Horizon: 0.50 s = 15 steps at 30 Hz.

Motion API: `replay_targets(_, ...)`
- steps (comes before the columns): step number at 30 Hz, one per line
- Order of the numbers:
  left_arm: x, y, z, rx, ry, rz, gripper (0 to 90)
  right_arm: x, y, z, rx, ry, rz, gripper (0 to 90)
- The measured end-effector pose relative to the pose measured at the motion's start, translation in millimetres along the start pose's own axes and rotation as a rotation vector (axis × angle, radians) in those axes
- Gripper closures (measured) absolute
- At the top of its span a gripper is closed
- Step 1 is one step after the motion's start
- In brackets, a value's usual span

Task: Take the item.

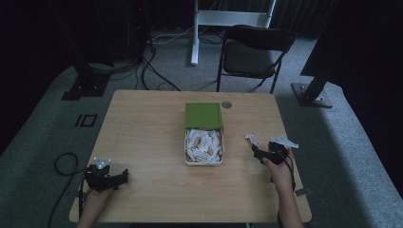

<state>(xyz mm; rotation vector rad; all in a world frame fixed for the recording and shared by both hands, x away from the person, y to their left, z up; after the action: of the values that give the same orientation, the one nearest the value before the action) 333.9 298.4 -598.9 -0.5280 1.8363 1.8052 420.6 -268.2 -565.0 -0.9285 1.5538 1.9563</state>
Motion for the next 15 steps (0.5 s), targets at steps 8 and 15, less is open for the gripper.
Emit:
replay_targets(8,0.0,0.0,0.0,0.0,0.0,0.0,2.7,20.4,8.9,-10.6,0.018,-0.017,0.029,20.2)
replay_targets(15,0.1,0.1,0.1,0.0,-0.002,0.002,2.7,38.5,14.3,-18.3,0.033,-0.032,0.061,20.2)
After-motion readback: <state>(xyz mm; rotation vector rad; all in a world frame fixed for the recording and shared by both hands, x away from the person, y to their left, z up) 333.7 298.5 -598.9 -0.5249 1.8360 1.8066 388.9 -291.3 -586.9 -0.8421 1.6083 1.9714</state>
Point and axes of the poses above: each handheld gripper's, and its own axes: y roughly backward along the jaws, x roughly out of its underside, z roughly to its left, the point moved 7 cm from there along -y, roughly forward along the jaws, and after that the axes turned 7 degrees about z, right-handed, at the moved point
